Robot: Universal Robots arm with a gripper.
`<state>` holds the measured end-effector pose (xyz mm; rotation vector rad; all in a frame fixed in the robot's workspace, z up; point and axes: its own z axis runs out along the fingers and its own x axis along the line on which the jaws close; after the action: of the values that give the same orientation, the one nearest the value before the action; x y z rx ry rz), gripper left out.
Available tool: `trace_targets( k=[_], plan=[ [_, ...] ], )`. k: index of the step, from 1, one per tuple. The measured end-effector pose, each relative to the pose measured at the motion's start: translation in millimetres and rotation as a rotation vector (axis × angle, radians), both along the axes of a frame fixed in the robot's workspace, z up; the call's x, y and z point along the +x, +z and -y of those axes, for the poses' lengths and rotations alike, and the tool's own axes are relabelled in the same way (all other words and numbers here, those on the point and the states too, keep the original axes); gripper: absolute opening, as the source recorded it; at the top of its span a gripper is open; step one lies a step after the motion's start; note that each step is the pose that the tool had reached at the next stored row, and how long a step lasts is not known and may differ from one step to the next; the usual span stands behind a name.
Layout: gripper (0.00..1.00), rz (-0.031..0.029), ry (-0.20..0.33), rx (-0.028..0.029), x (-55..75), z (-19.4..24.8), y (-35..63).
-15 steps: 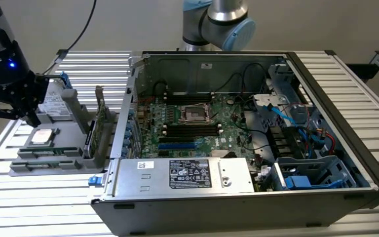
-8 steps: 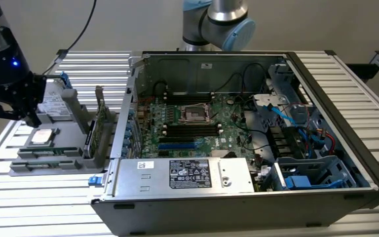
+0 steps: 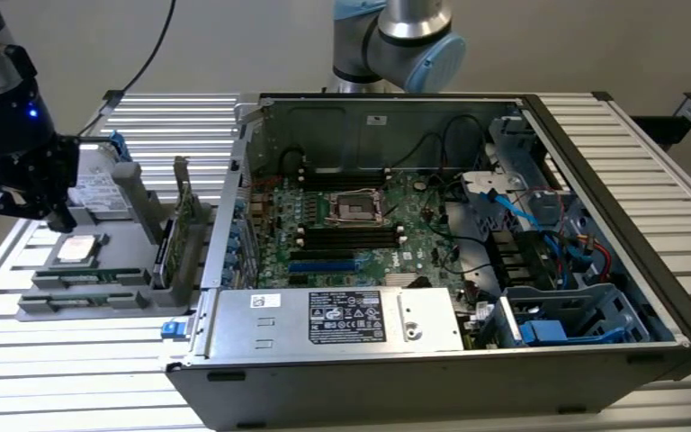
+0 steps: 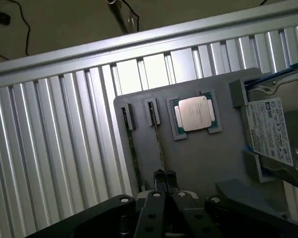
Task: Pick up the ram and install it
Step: 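Pick up the ram and move it above insertion slot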
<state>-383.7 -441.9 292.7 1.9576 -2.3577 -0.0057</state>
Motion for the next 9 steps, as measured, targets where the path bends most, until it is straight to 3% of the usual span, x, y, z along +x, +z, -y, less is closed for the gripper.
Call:
trace_targets(
  k=[9],
  plan=[
    [0.1,0.0,0.15,0.0005,0.0,0.0,0.0]
  ],
)
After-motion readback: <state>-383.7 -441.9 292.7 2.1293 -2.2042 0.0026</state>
